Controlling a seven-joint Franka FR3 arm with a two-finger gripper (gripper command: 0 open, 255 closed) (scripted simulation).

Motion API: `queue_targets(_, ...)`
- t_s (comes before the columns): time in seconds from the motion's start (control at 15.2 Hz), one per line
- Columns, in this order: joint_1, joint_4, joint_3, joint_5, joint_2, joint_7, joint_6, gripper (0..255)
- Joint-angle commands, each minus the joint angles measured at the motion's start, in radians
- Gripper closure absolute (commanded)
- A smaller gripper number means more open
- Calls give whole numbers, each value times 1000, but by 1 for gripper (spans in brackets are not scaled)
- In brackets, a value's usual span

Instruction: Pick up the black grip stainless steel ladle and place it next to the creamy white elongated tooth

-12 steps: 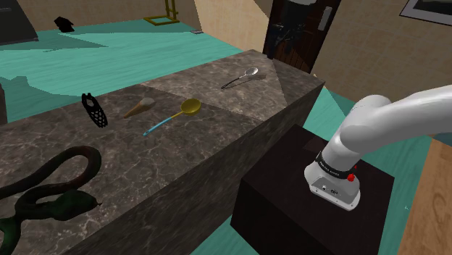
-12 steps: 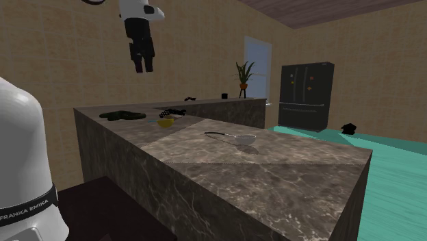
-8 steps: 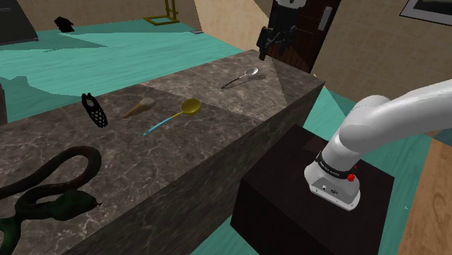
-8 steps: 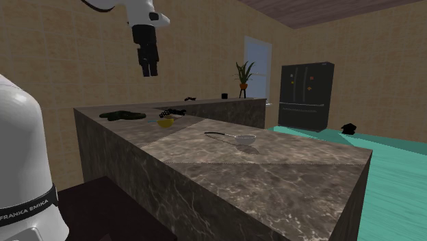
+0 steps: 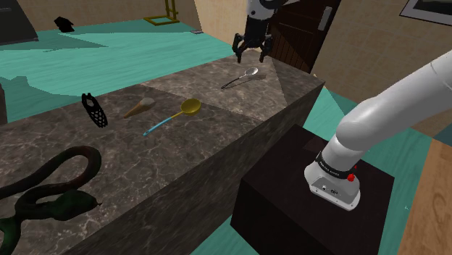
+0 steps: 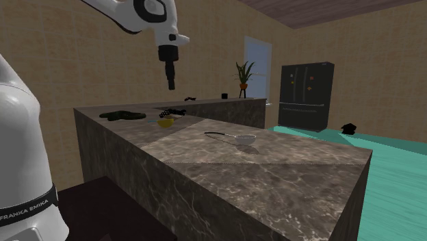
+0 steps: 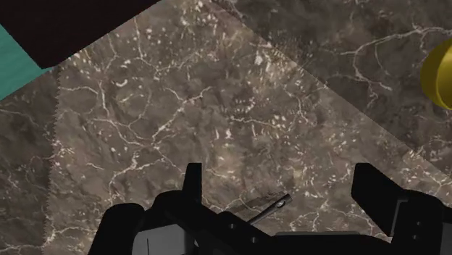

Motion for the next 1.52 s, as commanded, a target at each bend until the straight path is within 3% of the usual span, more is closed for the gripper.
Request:
queue_targets(0.0, -28, 41, 13, -15, 85, 95, 31, 0)
queue_targets(0.4, -85, 186, 22, -68, 317, 364, 72, 0)
queue_targets(0.92, -126, 386, -34, -112, 586, 672, 83, 0)
queue_targets(1.25, -150, 499, -90, -108, 727, 833, 81, 0)
queue_targets(1.45, -152, 488, -95, -108, 743, 844, 105, 0)
